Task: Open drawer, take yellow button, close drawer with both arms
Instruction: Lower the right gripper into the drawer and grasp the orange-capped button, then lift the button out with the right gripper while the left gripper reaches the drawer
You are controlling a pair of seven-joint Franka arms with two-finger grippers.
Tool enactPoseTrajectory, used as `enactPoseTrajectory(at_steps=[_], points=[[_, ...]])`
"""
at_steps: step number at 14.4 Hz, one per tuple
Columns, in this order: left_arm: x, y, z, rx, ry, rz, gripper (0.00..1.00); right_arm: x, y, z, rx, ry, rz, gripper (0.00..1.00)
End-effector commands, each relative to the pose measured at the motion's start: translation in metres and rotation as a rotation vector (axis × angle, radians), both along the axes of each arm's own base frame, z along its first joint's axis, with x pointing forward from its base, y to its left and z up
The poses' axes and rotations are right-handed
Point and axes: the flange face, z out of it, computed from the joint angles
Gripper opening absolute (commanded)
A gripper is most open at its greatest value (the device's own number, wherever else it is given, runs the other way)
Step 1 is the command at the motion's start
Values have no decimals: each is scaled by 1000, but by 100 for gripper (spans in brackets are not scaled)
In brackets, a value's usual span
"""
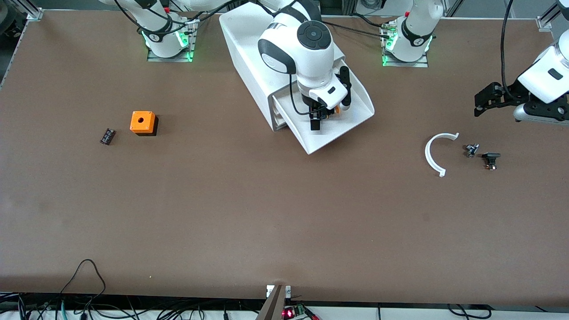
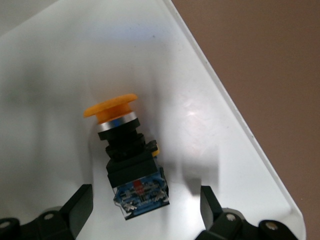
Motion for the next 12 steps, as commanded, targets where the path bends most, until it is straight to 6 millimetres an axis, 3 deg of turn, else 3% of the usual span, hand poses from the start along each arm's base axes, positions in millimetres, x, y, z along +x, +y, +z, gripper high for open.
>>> enactPoseTrajectory(at_steps=[1,7,12], points=[[4,1,2,21,-7,8,100,0,6,2,-2,-23,22,76],[5,2,1,17,-5,11,100,-12,14,3,-5,-35,48,63],[5,2,0,18,-3,11,100,-13,13,5,-21,-29,79,39]])
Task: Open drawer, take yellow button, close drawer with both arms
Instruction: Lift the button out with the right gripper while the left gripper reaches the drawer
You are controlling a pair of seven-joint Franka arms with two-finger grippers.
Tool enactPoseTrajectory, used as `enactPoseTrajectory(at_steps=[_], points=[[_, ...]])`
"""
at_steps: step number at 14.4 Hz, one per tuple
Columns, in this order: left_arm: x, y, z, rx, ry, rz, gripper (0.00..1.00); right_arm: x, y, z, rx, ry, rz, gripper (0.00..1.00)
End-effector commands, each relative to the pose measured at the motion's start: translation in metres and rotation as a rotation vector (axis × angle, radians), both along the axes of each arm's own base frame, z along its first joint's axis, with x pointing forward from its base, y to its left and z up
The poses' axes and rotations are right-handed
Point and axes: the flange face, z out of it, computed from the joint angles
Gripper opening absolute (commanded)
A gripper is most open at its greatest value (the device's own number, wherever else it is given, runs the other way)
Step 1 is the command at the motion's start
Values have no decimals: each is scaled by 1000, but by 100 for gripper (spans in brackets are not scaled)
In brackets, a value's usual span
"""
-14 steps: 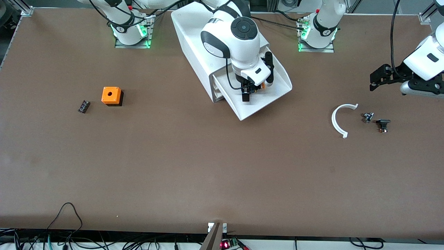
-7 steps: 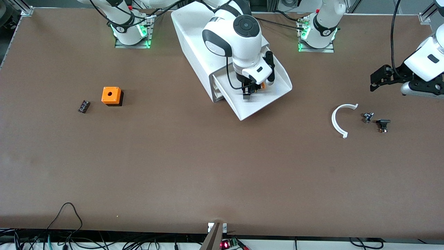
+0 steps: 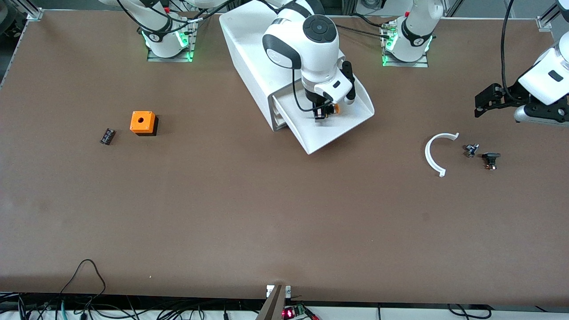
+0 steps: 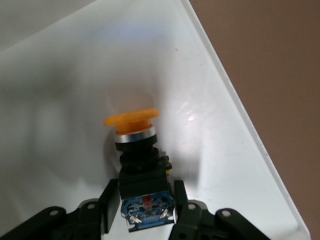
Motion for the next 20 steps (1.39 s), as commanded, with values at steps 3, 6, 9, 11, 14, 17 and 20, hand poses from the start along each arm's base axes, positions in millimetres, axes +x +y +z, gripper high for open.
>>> enactPoseTrajectory(at_steps=[3,6,9,11,14,17,20], points=[[4,1,3,22,-9,5,100,-2,3,11,-5,-17,19,27],[4,0,3,17,-10,-7,100,-3,1,33,15,-40,12,25],[5,0,1,16,-5,-16,100,11,-23,87,49,-80,-27,24],[6,-7,-2,22,0,-53,100,32,-53,119,58,-101,-109,24],[17,-28,-26,5,0,-40,100,49,-98,165,82,-144,-370,24],[19,-101,-81,-25,-41,104,100,97,-162,183,78,-187,-634,24],[10,-158,-155,-69,-64,314,100,157,-248,165,54,-121,-819,24]])
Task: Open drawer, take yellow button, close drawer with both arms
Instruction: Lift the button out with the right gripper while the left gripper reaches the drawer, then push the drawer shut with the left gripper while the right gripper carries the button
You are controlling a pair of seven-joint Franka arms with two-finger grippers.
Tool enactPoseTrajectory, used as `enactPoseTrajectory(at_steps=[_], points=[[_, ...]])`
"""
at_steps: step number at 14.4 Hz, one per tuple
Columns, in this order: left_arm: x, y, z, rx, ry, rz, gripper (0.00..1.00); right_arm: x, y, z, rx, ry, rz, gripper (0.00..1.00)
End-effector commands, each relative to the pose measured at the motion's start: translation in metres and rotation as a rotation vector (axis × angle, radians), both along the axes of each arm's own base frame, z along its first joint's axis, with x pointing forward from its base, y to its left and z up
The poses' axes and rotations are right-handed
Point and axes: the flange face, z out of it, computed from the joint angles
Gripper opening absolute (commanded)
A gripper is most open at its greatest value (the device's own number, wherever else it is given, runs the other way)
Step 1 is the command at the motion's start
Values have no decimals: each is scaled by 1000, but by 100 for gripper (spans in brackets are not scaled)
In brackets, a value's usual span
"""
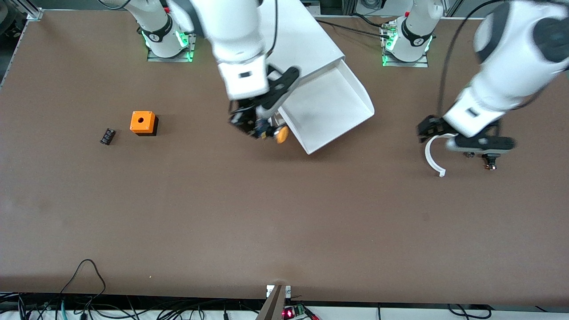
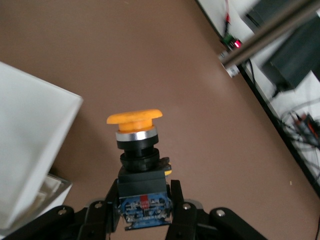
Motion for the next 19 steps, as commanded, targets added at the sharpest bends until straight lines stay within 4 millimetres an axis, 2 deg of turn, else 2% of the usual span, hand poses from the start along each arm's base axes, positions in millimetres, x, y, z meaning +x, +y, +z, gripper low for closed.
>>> enactPoseTrajectory(at_steps=[1,3,4,6,10,11,14,16,19], points=[[-12,-39,-66,-45,-23,172,100,40,-73,-31,-27,57,-165,24],[-19,-64,-109,-85,-37,248,100,68,-133,-60,-73,91,-278,24],[-26,-69,-123,-102,-55,275,100,75,-158,-77,-93,117,-320,24],[-33,-69,-134,-111,-65,285,100,88,-216,-109,-104,169,-469,24],[-51,-94,-137,-116,-44,298,100,77,-300,-169,-113,244,-691,24],[-62,-106,-138,-115,-37,286,100,74,-321,-185,-115,251,-728,24],[-104,-137,-147,-93,-6,237,100,58,-380,-213,-94,250,-807,24],[-125,-158,-151,-106,24,245,100,44,-401,-231,-85,261,-837,24],[-150,-183,-151,-123,69,302,100,21,-436,-274,-48,229,-861,25]])
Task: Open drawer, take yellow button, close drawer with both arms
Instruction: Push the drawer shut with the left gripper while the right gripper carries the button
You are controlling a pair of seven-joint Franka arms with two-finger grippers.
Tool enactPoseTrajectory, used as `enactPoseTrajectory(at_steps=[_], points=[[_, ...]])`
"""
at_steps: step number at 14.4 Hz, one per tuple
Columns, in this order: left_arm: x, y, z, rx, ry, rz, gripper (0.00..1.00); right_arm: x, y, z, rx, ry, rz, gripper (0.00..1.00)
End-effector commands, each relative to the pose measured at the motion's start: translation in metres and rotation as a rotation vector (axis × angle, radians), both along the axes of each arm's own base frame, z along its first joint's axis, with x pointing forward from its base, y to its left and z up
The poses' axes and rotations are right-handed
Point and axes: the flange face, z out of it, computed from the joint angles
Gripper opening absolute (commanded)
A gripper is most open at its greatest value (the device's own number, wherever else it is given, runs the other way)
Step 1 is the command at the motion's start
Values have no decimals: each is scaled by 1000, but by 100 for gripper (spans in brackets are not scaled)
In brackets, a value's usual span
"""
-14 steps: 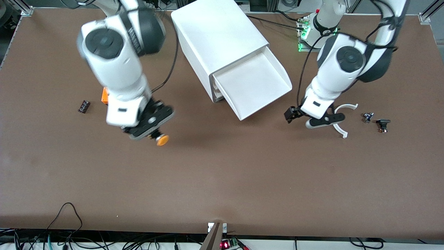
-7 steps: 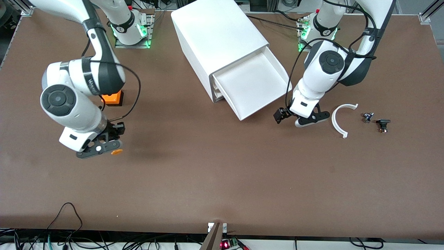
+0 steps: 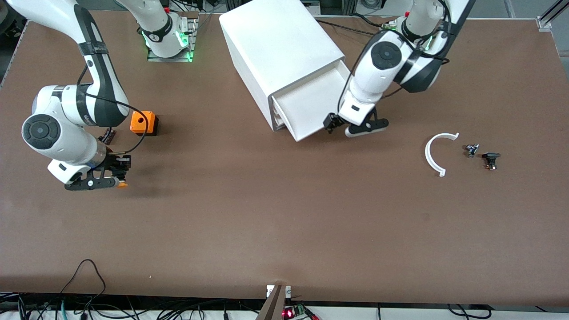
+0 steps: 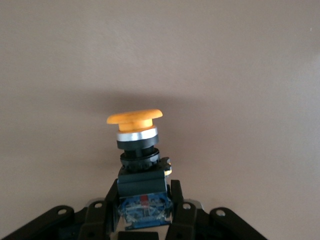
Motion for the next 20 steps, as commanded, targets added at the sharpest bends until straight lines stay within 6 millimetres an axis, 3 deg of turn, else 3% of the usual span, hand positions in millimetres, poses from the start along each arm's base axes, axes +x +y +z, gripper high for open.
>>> enactPoseTrajectory(at_steps=[1,3,6,9,13,15,17,18,19,20], points=[[-32,-16,1,9,38,44,100,-39,-19,-34,32,-67,-23,25],[-53,-39,3,8,50,49,100,-56,-24,-58,41,-80,-27,25],[-83,-63,-1,14,64,-2,100,-72,-34,-77,46,-57,-57,25],[-95,-68,-3,42,87,-37,100,-78,-59,-86,43,-43,-92,27],[-96,-65,4,57,77,-48,100,-81,-61,-96,46,-28,-100,36],[-84,-58,14,54,43,-31,100,-82,-62,-100,46,-22,-102,37],[-54,-38,32,37,-7,27,100,-81,-62,-100,46,-22,-103,43],[-25,-15,43,24,-38,88,100,-81,-61,-98,46,-22,-117,67],[0,8,51,2,-62,154,100,-79,-62,-93,46,-30,-120,100],[23,33,59,-16,-87,216,100,-77,-62,-89,45,-36,-119,100]])
